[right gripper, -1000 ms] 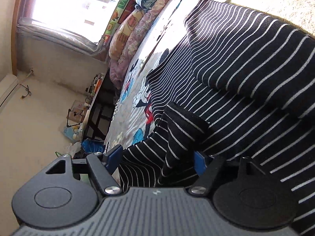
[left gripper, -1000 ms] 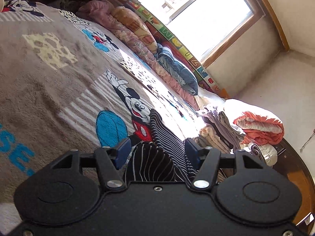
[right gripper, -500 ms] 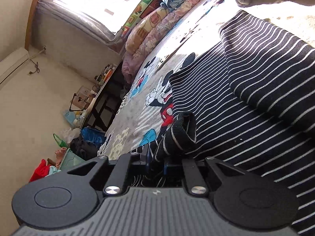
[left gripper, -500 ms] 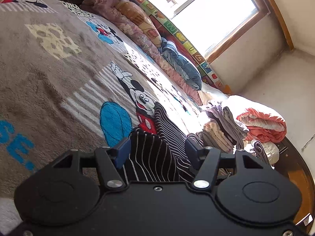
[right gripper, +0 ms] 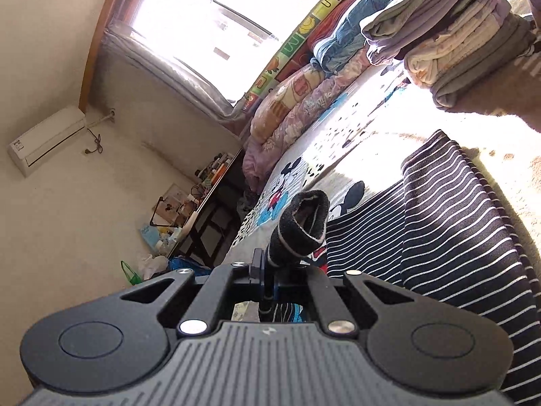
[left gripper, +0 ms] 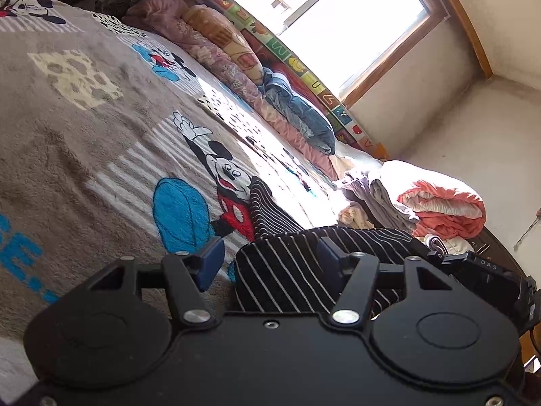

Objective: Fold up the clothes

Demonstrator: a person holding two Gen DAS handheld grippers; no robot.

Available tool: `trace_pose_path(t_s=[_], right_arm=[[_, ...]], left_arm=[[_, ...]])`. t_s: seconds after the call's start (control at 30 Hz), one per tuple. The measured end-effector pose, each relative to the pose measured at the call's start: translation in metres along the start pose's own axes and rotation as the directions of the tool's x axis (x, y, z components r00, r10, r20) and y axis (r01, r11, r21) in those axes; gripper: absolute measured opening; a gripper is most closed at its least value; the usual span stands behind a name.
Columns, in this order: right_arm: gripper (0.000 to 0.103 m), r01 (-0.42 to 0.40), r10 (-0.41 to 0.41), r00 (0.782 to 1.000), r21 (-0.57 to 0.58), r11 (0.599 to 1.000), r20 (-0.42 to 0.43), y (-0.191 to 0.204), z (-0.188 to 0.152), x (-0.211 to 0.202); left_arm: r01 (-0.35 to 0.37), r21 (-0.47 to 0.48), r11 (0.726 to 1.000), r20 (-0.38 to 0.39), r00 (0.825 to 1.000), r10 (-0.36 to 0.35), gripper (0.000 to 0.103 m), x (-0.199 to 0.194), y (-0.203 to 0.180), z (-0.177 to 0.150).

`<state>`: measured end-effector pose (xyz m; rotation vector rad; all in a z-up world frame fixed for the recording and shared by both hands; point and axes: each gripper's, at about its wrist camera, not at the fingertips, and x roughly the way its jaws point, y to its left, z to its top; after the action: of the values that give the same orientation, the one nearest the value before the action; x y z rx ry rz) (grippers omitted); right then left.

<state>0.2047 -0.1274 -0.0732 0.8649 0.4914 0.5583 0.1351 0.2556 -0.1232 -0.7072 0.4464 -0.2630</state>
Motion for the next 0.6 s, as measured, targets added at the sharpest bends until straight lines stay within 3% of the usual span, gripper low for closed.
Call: trace_pose_path(t_s=[0.23,0.37,0.47,0.6], right_arm=[[0.007,0.021,-0.02,0.999,-0.03,0.999,0.025,-0.003,0.033,-0.018],[0.007,0.026,-0.025,0.999,-0.03,0.999,0.041,-0.008,0.049,-0.027],[0.007,0.027,-0.026,0.998,-0.024,0.999,0.054,-0.012,0.059,-0.034],[0.007,0.026,-0.024,0.997,-0.023,0.999,0.072,-0.017,0.07,-0.046]], left_arm=[[0.011,0.072,0.997,-0.091,0.996,-0.004,0.064,0.007,-0.014,-0.013],[-0.049,0.177,0.983,-0.142,0.987,0.075,0.092,0.008,-0.032,-0.026],[-0.086,0.227,0.97,-0.151,0.981,0.123,0.093,0.007,-0.041,-0.038],[-0.132,0.216,0.967,-0.128,0.979,0.162,0.092,0.001,-0.046,-0.046]])
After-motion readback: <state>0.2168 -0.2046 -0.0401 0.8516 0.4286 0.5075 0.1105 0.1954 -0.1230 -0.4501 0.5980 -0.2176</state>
